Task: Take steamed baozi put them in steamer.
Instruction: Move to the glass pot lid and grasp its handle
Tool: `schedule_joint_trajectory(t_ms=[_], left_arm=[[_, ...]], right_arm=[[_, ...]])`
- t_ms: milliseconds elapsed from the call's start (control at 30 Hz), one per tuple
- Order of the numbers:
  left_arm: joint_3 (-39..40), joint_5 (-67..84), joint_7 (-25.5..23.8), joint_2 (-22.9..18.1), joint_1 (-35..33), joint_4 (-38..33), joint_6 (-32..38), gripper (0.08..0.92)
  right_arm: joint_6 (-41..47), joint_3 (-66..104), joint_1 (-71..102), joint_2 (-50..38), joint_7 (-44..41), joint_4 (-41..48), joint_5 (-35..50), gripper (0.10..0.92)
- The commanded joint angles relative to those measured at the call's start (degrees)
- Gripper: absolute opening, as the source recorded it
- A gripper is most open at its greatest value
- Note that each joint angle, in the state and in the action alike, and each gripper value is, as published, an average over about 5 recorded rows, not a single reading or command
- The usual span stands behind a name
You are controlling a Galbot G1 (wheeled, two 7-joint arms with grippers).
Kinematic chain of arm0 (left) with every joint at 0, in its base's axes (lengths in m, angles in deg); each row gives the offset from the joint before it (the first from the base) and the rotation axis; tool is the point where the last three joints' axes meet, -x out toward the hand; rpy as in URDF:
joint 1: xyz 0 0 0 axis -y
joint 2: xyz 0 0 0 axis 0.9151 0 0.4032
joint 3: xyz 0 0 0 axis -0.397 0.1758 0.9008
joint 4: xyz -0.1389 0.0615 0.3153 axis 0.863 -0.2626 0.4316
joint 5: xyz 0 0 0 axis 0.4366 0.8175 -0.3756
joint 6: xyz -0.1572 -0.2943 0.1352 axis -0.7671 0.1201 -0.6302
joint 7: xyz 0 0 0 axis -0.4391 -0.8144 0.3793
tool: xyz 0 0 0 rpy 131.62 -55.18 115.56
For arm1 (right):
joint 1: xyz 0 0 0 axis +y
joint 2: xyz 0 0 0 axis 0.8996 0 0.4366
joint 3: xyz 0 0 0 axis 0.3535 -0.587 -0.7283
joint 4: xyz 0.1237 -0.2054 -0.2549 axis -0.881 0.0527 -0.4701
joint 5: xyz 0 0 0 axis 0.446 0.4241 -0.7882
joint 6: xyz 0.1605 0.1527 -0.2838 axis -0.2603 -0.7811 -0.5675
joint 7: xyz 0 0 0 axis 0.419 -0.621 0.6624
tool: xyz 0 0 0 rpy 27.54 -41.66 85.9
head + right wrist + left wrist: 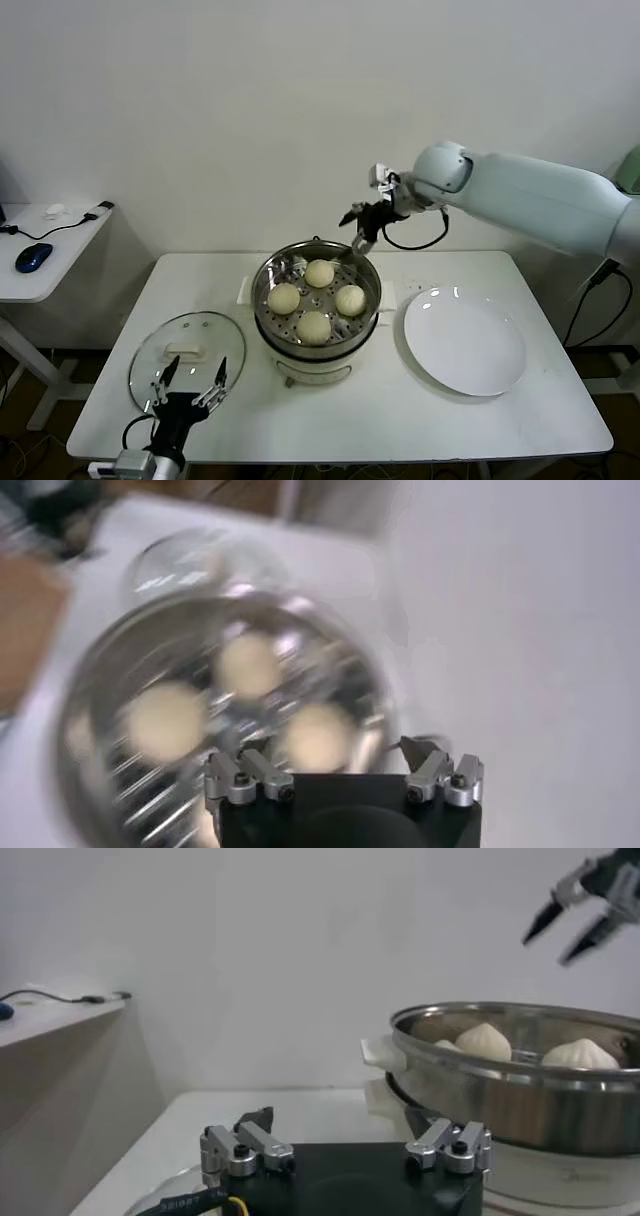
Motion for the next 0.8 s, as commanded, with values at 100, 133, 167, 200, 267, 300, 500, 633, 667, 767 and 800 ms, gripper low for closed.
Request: schedule_joint_trajectory(t_ms=[100, 133, 167, 200, 267, 300, 500, 633, 667, 767, 800], left_arm=[[-0.25, 0.42, -0.24, 0.81, 1.44, 0.35, 1.23, 0.823], [-0.59, 0.79, -0.55, 1.28, 1.73, 0.5, 1.81, 0.823], [-1.01, 1.08, -0.81, 1.72, 2.04, 0.65, 2.35, 0.823], [-1.45, 1.26, -1.1, 2.03, 2.42, 0.82, 2.84, 0.823], [-2.15, 1.13, -1.48, 2.39, 3.3, 1.26, 3.67, 0.823], [-2.33, 0.93, -1.53, 2.53, 3.68, 1.43, 4.01, 0.823], [-2.31, -0.22, -1.26, 2.85, 4.64, 2.83, 5.84, 0.823], [-2.01, -1.86, -0.33, 2.98, 4.79, 3.77, 6.59, 0.823], [-1.94, -2.31, -0.05, 2.97, 4.83, 3.91, 6.73, 0.823], [-1.8, -4.05, 0.71, 2.8, 5.04, 4.4, 7.58, 0.823], [-1.76, -4.67, 0.96, 2.75, 5.11, 4.59, 7.93, 0.823]], right_arm=[[-4.81, 46.21, 34.17, -21.66, 33.61, -7.49, -5.32, 0.823], [-5.38, 51.74, 39.92, -23.44, 33.25, -8.91, -6.86, 0.823], [-5.93, 58.26, 46.87, -24.94, 33.09, -10.6, -8.13, 0.823], [-6.36, 64.77, 53.44, -25.87, 33.05, -12.2, -8.94, 0.823], [-7.7, 78.41, 68.26, -26.06, 32.91, -15.33, -11.74, 0.823], [-8.6, 84.6, 75.19, -25.26, 32.79, -16.62, -13.26, 0.823], [-15.33, 107.5, 103.98, -13.87, 31.8, -20.29, -20.16, 0.823], [-22.14, 111.25, 111.87, -3.31, 31.92, -19.79, -23.4, 0.823], [-23.95, 111.43, 113.01, -1.28, 31.89, -19.35, -24.49, 0.823], [-28.94, 111.08, 115.24, 4.5, 31.71, -17.51, -27.84, 0.823], [-30.24, 110.78, 115.68, 6.27, 31.63, -16.94, -28.43, 0.823]])
